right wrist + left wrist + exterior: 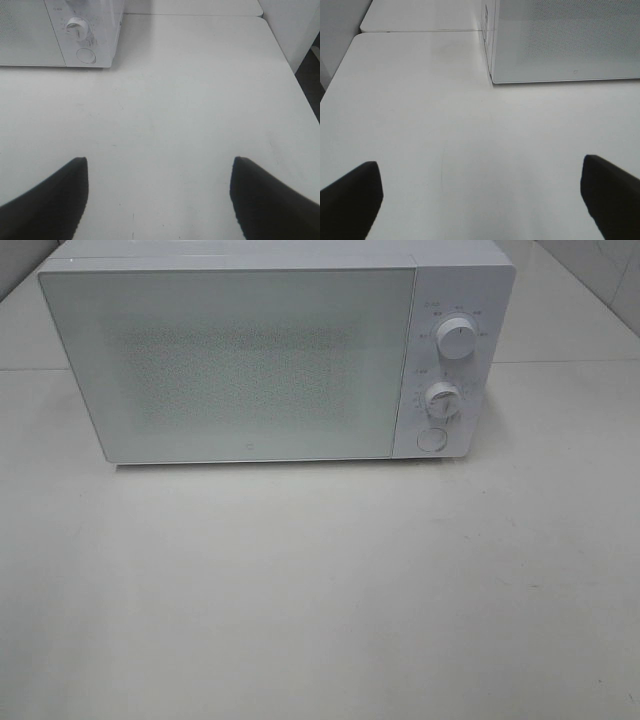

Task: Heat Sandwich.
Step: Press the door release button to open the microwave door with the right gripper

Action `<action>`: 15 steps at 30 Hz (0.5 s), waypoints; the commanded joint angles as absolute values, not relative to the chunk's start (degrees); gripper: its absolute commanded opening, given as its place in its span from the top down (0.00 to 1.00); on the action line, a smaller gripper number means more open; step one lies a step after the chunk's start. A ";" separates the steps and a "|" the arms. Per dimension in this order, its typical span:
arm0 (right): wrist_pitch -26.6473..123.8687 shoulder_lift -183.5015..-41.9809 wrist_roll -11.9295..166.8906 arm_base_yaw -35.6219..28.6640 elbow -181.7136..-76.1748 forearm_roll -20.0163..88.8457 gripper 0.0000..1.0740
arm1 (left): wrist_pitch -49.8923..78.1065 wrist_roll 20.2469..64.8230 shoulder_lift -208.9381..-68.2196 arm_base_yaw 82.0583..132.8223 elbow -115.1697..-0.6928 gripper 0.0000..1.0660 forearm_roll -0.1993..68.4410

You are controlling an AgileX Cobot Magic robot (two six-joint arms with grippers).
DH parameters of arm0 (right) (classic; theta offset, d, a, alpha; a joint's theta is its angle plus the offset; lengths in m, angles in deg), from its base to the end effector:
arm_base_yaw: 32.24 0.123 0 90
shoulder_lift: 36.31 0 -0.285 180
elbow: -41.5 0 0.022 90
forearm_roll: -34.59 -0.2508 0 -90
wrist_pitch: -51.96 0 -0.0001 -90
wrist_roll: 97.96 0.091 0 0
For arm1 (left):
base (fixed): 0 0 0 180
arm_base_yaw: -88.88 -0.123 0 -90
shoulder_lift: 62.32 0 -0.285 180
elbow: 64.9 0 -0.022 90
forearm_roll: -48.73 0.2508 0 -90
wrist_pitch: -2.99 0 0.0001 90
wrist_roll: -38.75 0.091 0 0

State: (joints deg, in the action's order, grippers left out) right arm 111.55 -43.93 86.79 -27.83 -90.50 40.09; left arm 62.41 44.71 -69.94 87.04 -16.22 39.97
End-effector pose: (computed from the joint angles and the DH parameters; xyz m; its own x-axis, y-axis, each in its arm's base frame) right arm -0.0052 -0.0080 0.2820 -0.4227 0.0016 -0.9063 0.0125 0.9999 -0.0041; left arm -0.0042 -0.0121 0.2794 -0.4267 0.0119 -0.9043 0.0976 0.9947 -0.0330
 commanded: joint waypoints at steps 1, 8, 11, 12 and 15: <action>109.20 -42.50 86.39 -28.23 -91.64 39.80 0.29 | 62.41 44.60 -68.33 87.04 -16.05 0.05 39.79; 101.24 -48.63 86.50 -28.23 -92.33 38.43 0.29 | 62.41 44.60 -68.33 87.04 -16.05 0.05 39.79; 97.86 -52.06 86.50 -28.23 -92.33 38.43 0.29 | 62.41 44.60 -68.33 87.04 -16.05 0.05 39.79; 97.86 -52.06 86.50 -28.23 -92.33 38.43 0.29 | 62.41 44.60 -68.33 87.04 -16.05 0.05 39.79; 92.41 -56.36 86.50 -28.23 -92.33 38.43 0.29 | 62.41 44.60 -68.33 87.04 -16.05 0.05 39.79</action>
State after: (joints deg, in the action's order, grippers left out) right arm 95.45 -54.99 86.79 -27.83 -91.93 38.60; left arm 62.41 44.71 -69.94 87.04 -16.22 39.97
